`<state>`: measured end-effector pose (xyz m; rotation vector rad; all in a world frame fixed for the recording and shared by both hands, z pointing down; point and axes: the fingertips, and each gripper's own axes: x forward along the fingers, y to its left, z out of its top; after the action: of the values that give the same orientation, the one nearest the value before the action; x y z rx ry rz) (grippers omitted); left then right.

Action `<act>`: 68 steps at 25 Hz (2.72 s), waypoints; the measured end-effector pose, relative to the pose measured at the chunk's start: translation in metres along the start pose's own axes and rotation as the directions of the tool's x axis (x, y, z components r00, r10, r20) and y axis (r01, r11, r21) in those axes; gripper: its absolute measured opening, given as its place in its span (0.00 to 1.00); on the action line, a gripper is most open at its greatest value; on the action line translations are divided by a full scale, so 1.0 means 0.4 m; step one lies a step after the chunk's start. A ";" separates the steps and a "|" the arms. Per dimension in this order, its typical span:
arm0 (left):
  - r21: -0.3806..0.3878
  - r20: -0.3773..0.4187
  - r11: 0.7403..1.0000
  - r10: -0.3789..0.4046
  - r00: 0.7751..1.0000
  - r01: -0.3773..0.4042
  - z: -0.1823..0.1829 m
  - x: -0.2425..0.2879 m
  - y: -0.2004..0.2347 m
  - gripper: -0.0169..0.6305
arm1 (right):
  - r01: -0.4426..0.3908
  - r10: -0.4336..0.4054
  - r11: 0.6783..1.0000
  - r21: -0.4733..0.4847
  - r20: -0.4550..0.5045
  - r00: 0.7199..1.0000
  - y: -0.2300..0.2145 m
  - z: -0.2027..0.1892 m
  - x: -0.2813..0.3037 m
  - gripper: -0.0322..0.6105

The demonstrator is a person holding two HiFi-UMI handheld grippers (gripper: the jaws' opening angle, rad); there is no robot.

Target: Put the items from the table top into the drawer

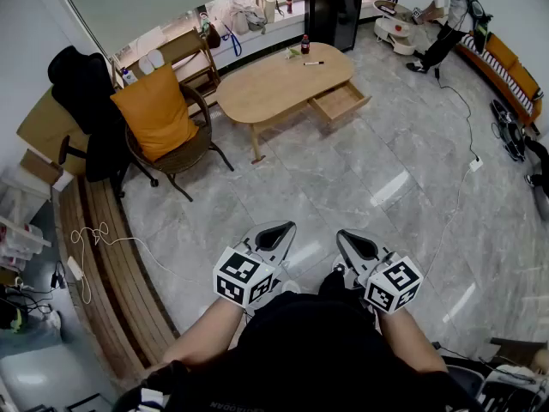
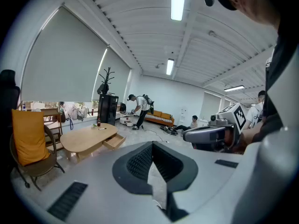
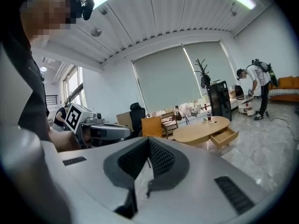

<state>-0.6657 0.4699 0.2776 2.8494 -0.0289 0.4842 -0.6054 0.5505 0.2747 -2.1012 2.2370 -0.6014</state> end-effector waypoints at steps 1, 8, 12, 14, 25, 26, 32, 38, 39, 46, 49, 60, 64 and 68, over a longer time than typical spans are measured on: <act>-0.011 0.004 1.000 0.004 1.000 -0.004 0.005 -0.003 0.010 0.03 | 0.001 -0.001 1.000 -0.003 -0.001 1.000 0.004 0.004 0.004 0.05; -0.010 0.018 1.000 -0.010 1.000 0.010 0.010 -0.012 0.013 0.03 | 0.015 -0.015 1.000 -0.019 -0.001 1.000 0.016 0.006 0.006 0.05; -0.019 0.024 1.000 -0.018 1.000 0.018 0.006 -0.015 0.011 0.03 | 0.017 -0.017 0.999 -0.033 -0.011 1.000 0.027 0.003 0.002 0.05; -0.029 0.024 0.999 -0.021 0.999 0.021 0.002 -0.014 0.013 0.03 | 0.017 -0.017 0.999 -0.040 -0.009 1.000 0.031 0.009 0.001 0.05; -0.064 -0.065 0.997 -0.049 0.997 0.044 -0.075 0.024 0.023 0.03 | 0.057 -0.060 0.997 -0.042 -0.070 0.996 -0.002 -0.031 0.027 0.06; -0.064 -0.066 0.997 -0.052 0.996 0.048 -0.070 0.029 0.026 0.03 | 0.057 -0.060 0.998 -0.031 -0.073 0.996 -0.010 -0.029 0.031 0.06; -0.057 -0.087 0.998 -0.045 0.995 0.040 -0.054 0.076 0.064 0.03 | 0.042 -0.041 0.999 0.009 -0.069 0.997 -0.059 -0.017 0.080 0.06; -0.041 -0.116 0.999 -0.028 0.993 0.023 -0.010 0.140 0.129 0.03 | 0.019 -0.016 0.998 0.053 -0.062 0.998 -0.152 0.022 0.168 0.06; -0.037 -0.125 0.999 -0.024 0.992 0.020 -0.004 0.158 0.142 0.03 | 0.016 -0.013 0.998 0.057 -0.053 0.998 -0.174 0.034 0.181 0.06; -0.042 -0.105 0.999 -0.018 0.994 0.014 0.128 0.360 0.231 0.03 | -0.001 0.000 0.999 0.044 0.012 1.000 -0.396 0.157 0.266 0.06; 0.008 -0.108 1.000 0.007 0.994 -0.007 0.180 0.458 0.260 0.03 | -0.005 0.005 0.999 0.038 0.025 1.000 -0.499 0.207 0.289 0.06; -0.002 -0.119 1.000 0.027 0.992 -0.027 0.265 0.735 0.335 0.03 | -0.003 0.002 0.999 0.042 0.005 1.000 -0.785 0.280 0.342 0.06; 0.000 -0.157 1.000 0.008 0.988 -0.008 0.265 0.798 0.353 0.03 | 0.012 -0.011 0.998 0.066 -0.014 1.000 -0.836 0.263 0.346 0.06; -0.003 -0.163 1.000 -0.008 0.987 0.008 0.282 0.865 0.405 0.03 | 0.055 -0.053 0.993 0.104 -0.022 0.998 -0.913 0.256 0.369 0.06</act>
<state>-0.3123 0.2928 0.3270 2.7958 0.0119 0.7135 -0.2422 0.3724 0.3206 -2.1207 2.1138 -0.7282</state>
